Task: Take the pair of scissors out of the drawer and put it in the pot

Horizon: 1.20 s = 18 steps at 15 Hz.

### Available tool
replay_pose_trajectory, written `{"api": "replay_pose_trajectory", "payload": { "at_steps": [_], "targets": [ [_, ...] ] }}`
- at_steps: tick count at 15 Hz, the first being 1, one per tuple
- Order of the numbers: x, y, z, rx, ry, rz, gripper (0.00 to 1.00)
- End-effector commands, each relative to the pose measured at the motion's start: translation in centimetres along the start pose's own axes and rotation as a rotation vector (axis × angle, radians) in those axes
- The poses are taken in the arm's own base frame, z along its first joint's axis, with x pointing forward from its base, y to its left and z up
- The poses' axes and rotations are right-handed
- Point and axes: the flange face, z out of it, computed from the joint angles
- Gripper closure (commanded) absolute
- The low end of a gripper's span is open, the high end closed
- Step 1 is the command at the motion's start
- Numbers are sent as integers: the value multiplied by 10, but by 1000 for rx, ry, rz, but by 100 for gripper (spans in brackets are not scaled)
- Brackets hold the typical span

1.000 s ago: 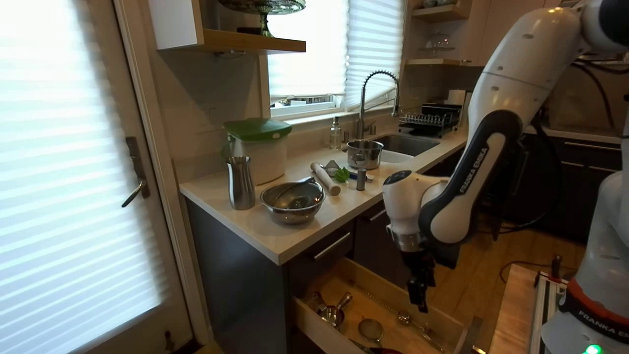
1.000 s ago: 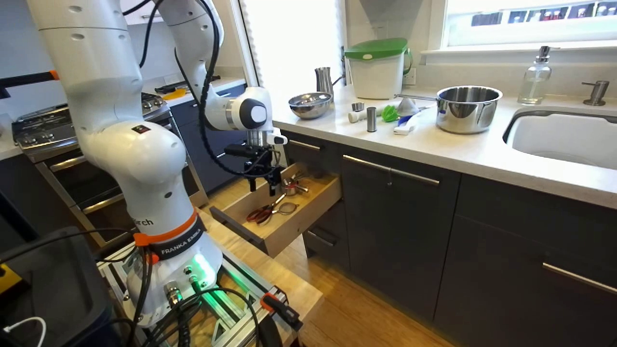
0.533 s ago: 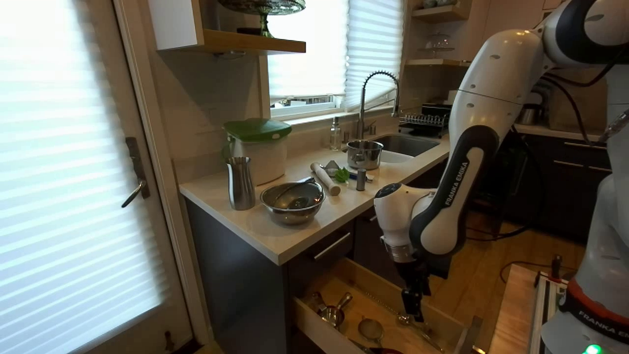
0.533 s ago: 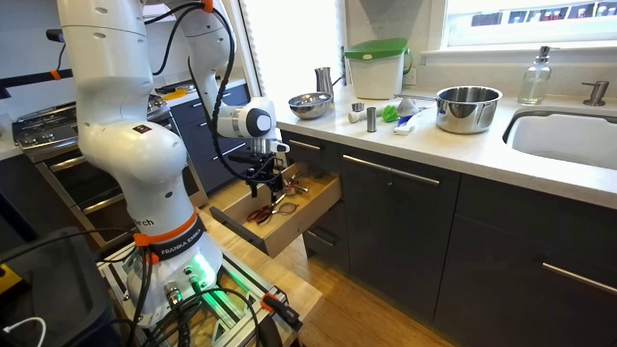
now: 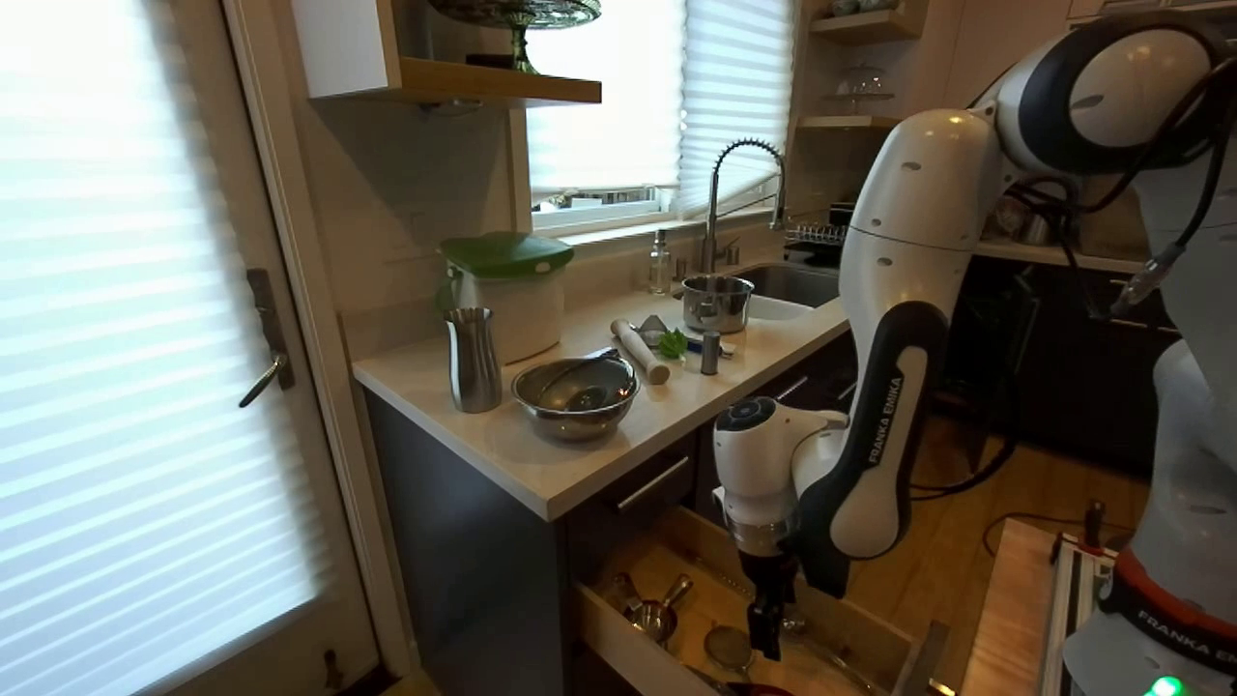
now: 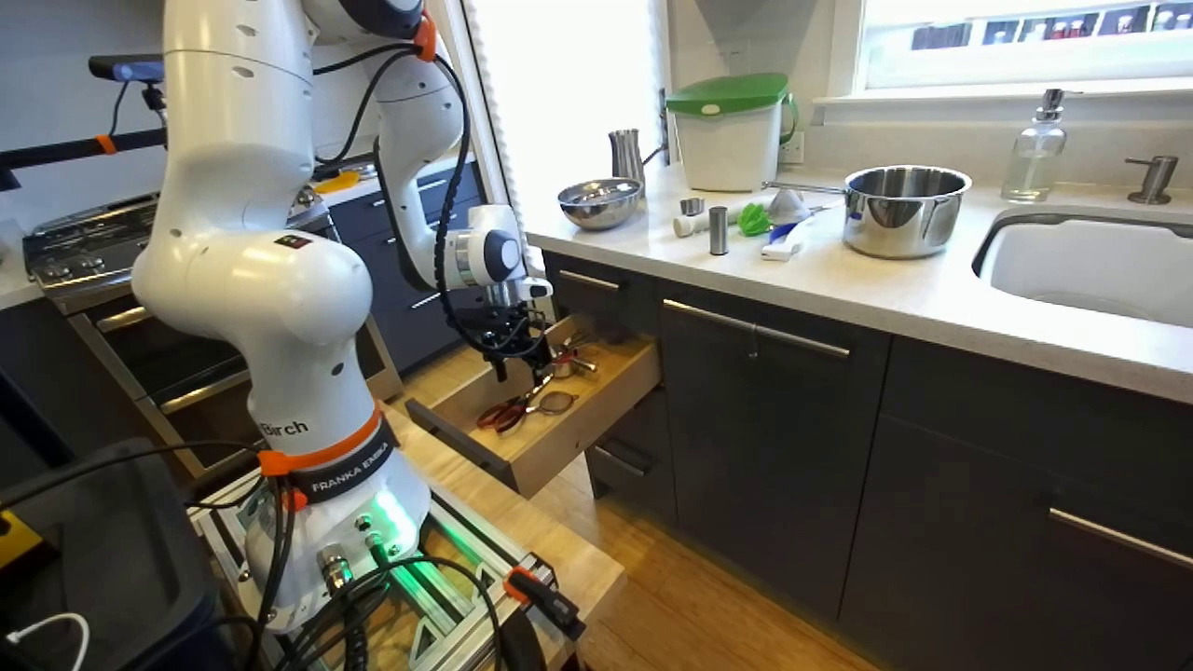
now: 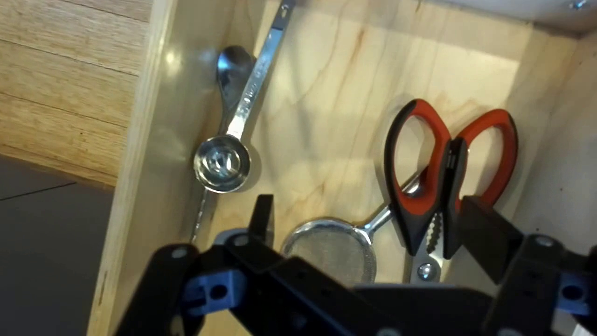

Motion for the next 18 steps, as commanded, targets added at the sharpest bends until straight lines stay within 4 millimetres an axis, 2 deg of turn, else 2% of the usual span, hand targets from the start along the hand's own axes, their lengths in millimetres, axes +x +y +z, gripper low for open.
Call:
{"api": "replay_pose_trajectory", "payload": {
  "at_steps": [1, 3, 5, 6, 9, 12, 14, 18],
  "targets": [
    [18, -27, 34, -25, 23, 26, 0],
    [20, -40, 45, -15, 26, 49, 0],
    [16, -37, 36, -13, 20, 26, 0],
    [15, -41, 40, -15, 21, 30, 0],
    [0, -27, 30, 44, 123, 57, 0],
    [-14, -9, 33, 166, 252, 81, 0],
    [-29, -13, 36, 261, 316, 71, 4],
    [-49, 3, 41, 378, 324, 66, 3]
  ]
}}
